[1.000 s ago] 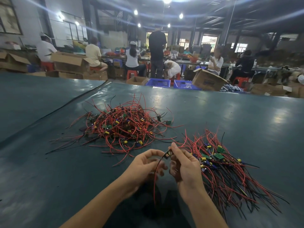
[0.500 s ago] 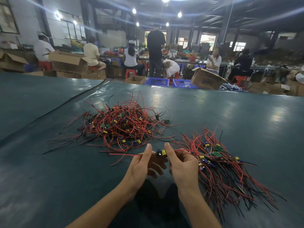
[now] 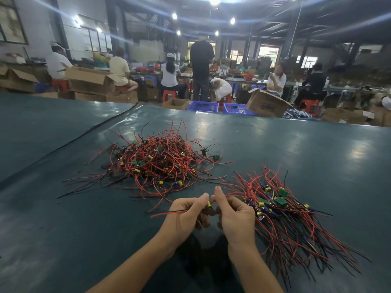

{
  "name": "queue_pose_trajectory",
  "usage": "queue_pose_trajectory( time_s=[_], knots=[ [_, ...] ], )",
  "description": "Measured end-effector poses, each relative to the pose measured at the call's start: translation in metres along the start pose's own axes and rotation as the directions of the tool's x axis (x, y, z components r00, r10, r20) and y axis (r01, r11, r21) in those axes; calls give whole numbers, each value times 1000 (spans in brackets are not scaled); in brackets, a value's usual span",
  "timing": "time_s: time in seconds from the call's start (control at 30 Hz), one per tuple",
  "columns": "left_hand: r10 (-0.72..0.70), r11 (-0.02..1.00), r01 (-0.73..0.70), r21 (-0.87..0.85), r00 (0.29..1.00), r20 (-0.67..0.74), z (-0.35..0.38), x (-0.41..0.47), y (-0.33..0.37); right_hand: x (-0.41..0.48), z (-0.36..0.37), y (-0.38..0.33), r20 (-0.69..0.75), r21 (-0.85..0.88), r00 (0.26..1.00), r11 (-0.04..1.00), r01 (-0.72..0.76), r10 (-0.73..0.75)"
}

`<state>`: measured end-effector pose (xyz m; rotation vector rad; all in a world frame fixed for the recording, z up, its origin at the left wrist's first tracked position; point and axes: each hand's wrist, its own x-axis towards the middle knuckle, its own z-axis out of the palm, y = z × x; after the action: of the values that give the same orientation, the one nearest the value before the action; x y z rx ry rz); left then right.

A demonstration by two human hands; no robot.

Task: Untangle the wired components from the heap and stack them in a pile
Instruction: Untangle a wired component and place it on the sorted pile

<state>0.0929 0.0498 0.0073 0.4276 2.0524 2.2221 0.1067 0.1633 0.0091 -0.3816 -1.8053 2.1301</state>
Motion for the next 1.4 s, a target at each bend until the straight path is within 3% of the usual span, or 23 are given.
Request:
queue_pose_trajectory(
  time_s=[0.17,0.3,0.4,0.47,0.57,0.63,0.7,0.83,1.07,1.13,1.2,1.3,1.4],
  knots=[
    [9,999,-10,32,999,39,0,2,-1,17,-18,-4,-140,182,983,979,-95,122],
    [39,998,-42,39,996,77,-3,2,5,31,-34,-10,-263,343,954,938,-45,142],
    [31,998,-36,47,995,94,-2,-2,1,31,-37,-9,-318,323,943,946,13,96],
    [16,1000,-17,11,997,75,0,-4,0,25,-32,-8,-247,305,967,952,20,59],
    [-15,998,17,-66,999,33,-2,-2,1,10,-14,-6,13,133,1000,991,15,-17],
    [-17,996,21,-89,999,51,-4,-1,2,-2,0,-3,163,-29,980,993,117,-110],
    [-7,996,12,-87,999,54,-5,-1,2,-7,6,0,194,-100,957,966,238,-215],
    [46,999,-47,12,994,97,-8,2,10,2,-4,-7,72,-81,945,942,324,-319],
    [71,997,-76,30,988,136,-16,3,16,20,-27,-16,-174,159,977,975,155,-127],
    [57,998,-58,3,991,120,-16,2,15,20,-29,-15,-188,164,974,974,157,-125],
    [11,996,-5,-86,998,68,-16,2,14,16,-24,-11,-135,140,983,980,144,-125],
    [-18,990,27,-142,998,63,-18,3,12,4,-14,-4,108,71,985,989,131,-138],
    [-24,996,34,-80,992,124,-17,1,8,-7,-3,3,402,-140,901,962,235,-162]
  ],
)
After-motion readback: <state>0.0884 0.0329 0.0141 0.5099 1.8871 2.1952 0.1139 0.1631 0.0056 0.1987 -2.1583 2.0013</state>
